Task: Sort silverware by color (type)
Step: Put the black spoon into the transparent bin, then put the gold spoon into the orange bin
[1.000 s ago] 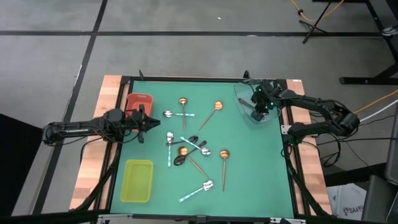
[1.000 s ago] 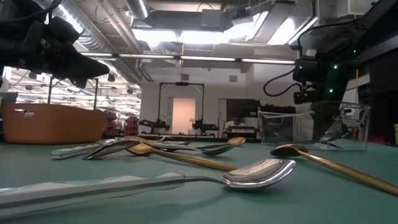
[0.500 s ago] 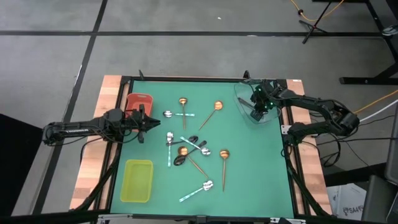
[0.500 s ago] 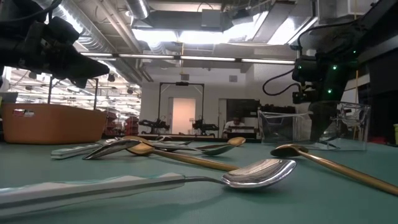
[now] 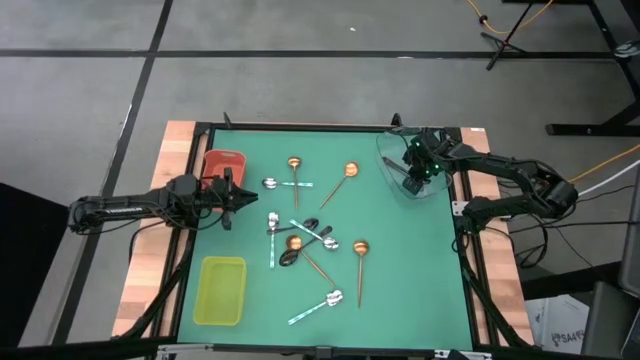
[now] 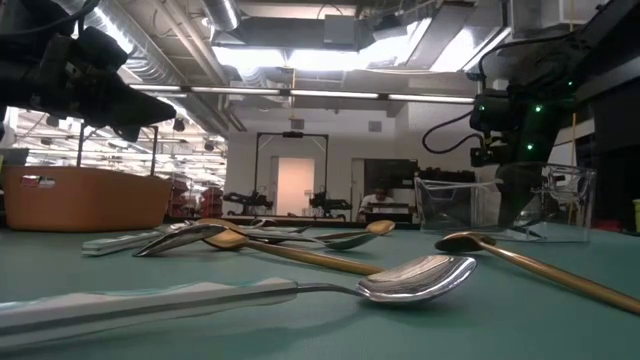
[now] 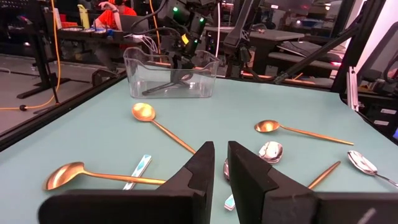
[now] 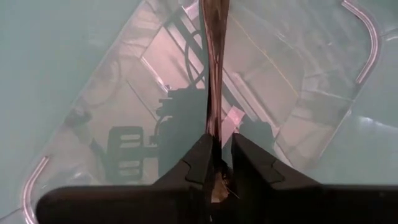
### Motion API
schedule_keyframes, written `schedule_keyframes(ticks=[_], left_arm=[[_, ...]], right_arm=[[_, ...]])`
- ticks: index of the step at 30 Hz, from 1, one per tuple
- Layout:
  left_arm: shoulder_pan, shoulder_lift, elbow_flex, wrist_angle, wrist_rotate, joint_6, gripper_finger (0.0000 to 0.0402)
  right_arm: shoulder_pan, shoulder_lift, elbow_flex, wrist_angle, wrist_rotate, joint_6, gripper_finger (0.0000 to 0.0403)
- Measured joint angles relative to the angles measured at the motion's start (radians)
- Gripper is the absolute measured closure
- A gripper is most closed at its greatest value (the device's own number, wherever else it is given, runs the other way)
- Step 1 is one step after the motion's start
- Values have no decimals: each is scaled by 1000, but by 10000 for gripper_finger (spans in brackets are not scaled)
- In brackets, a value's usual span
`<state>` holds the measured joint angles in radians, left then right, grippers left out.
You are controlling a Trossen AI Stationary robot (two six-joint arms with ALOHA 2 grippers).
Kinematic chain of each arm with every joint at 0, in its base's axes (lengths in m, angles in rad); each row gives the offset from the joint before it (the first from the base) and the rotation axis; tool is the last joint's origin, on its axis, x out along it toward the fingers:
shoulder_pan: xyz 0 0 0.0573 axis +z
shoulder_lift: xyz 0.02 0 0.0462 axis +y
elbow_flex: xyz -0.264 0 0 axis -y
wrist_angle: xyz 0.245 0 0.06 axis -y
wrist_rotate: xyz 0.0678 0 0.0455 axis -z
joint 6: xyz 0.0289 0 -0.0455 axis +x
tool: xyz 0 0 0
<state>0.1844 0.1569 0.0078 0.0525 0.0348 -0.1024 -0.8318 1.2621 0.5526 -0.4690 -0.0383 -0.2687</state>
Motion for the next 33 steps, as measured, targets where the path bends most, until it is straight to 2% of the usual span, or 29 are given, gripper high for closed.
schedule_keyframes(ticks=[11,20,33], left_arm=[[0,0,0,0,0,0,363],[0,0,0,0,0,0,363],[0,0,0,0,0,0,363]], right_arm=[[0,0,5,-6,23,27,351],[0,-19,67,-15,29,37,351],[1,-128,167,-193,28,37,352]])
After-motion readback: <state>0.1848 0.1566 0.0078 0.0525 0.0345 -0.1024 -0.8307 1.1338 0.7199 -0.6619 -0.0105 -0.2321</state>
